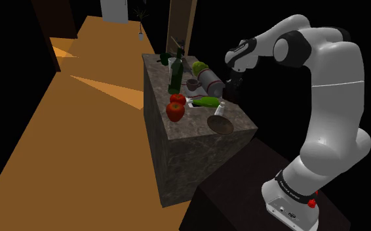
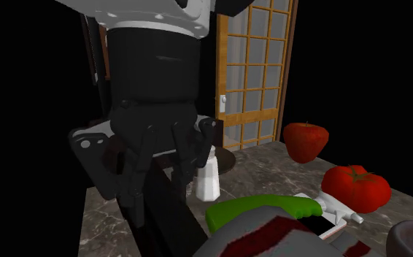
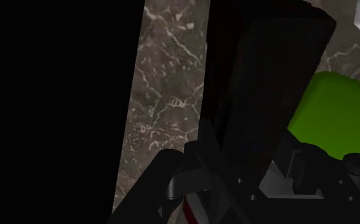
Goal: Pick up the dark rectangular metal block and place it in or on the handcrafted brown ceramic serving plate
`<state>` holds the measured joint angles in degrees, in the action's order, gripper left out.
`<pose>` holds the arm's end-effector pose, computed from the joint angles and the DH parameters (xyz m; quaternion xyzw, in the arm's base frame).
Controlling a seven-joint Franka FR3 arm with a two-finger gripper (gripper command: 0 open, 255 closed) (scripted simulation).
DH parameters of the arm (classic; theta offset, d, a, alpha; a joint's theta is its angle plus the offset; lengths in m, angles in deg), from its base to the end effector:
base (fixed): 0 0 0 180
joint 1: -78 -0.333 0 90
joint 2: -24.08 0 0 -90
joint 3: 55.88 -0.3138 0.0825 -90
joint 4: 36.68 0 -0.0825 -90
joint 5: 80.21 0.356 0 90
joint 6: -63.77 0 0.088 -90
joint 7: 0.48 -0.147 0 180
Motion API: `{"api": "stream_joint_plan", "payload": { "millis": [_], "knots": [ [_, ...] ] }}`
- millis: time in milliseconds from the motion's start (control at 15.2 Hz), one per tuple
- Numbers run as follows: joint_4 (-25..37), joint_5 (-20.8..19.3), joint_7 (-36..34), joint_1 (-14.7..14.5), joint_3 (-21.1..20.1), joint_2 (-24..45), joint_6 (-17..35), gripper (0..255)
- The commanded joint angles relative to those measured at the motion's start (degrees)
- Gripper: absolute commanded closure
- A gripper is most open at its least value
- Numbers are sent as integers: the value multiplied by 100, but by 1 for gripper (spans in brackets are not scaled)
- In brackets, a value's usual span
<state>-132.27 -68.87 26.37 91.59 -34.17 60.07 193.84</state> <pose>0.5585 -0.3531 0.2381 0.9941 -0.1024 -0.0067 0.0345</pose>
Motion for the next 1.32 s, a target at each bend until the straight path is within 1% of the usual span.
{"api": "stream_joint_plan", "payload": {
  "millis": [0, 330, 726, 990, 1254],
  "knots": [
    [30, -34, -8, -12, 28, -91, -115, 255],
    [98, -114, -42, -51, 87, -295, -380, 255],
    [-1612, -509, -601, -759, 228, -1450, 210, 255],
    [-2567, -866, -1120, -1189, 282, -2172, 483, 255],
    [-3410, -1284, -1751, -1557, 264, -2875, 663, 255]
  ]
}}
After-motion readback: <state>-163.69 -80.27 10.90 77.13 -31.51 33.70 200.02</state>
